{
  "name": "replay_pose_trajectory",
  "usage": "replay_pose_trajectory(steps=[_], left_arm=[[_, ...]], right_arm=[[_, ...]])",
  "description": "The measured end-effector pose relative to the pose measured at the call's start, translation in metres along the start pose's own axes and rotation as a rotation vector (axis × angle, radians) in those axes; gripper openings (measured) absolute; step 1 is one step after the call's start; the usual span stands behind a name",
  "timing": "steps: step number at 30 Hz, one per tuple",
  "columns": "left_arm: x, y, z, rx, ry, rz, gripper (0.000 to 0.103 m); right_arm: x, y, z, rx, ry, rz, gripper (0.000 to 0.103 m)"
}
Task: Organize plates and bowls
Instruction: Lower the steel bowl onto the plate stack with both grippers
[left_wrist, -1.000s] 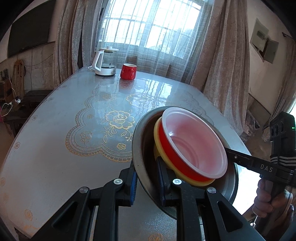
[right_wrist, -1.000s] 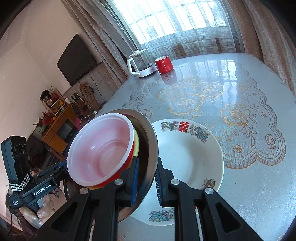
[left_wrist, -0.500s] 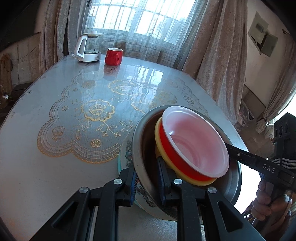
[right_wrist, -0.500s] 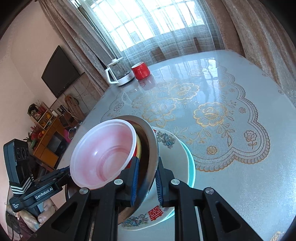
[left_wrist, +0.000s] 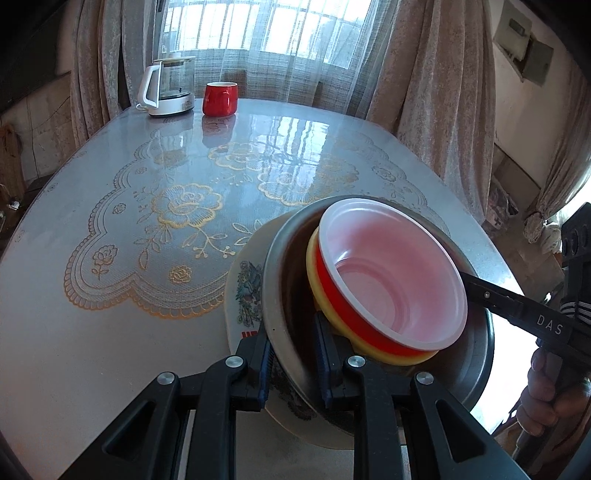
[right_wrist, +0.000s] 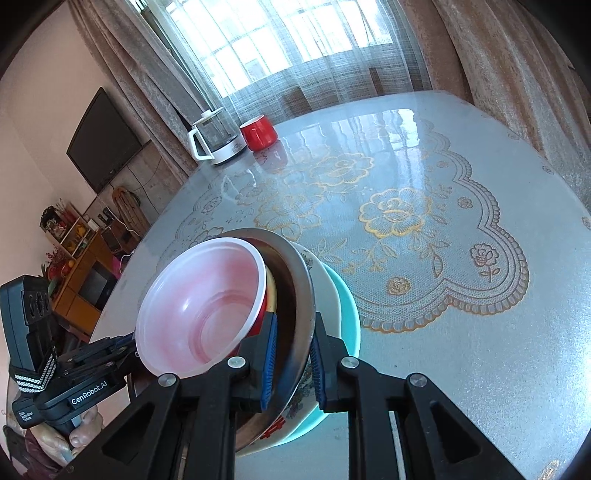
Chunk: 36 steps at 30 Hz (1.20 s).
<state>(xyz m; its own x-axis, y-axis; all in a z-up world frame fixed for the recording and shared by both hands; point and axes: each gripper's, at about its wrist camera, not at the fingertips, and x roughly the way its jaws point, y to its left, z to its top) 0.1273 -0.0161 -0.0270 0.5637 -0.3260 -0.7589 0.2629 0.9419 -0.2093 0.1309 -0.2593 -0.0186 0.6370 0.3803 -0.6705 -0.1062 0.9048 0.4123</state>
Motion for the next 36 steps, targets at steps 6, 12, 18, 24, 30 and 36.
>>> replay_pose_trajectory(steps=[6, 12, 18, 24, 30, 36], left_arm=[[0.002, -0.003, 0.001, 0.027, -0.007, 0.049, 0.022], [0.0, -0.004, -0.001, 0.033, -0.012, 0.066, 0.022], [0.0, -0.005, -0.003, 0.023, -0.016, 0.067, 0.023], [0.0, -0.006, -0.004, 0.011, -0.017, 0.077, 0.023], [0.003, -0.007, -0.004, -0.017, 0.019, 0.066, 0.023], [0.001, -0.008, -0.007, -0.029, 0.013, 0.087, 0.024]], right_arm=[[0.009, 0.003, -0.005, -0.026, 0.024, -0.032, 0.017], [0.007, 0.0, -0.007, -0.007, 0.032, -0.011, 0.016], [0.002, -0.001, -0.01, 0.008, 0.033, 0.004, 0.018], [-0.004, 0.002, -0.015, 0.011, 0.028, 0.004, 0.018], [-0.013, 0.006, -0.015, -0.001, -0.011, -0.016, 0.016], [-0.011, 0.005, -0.015, 0.002, 0.0, -0.005, 0.018]])
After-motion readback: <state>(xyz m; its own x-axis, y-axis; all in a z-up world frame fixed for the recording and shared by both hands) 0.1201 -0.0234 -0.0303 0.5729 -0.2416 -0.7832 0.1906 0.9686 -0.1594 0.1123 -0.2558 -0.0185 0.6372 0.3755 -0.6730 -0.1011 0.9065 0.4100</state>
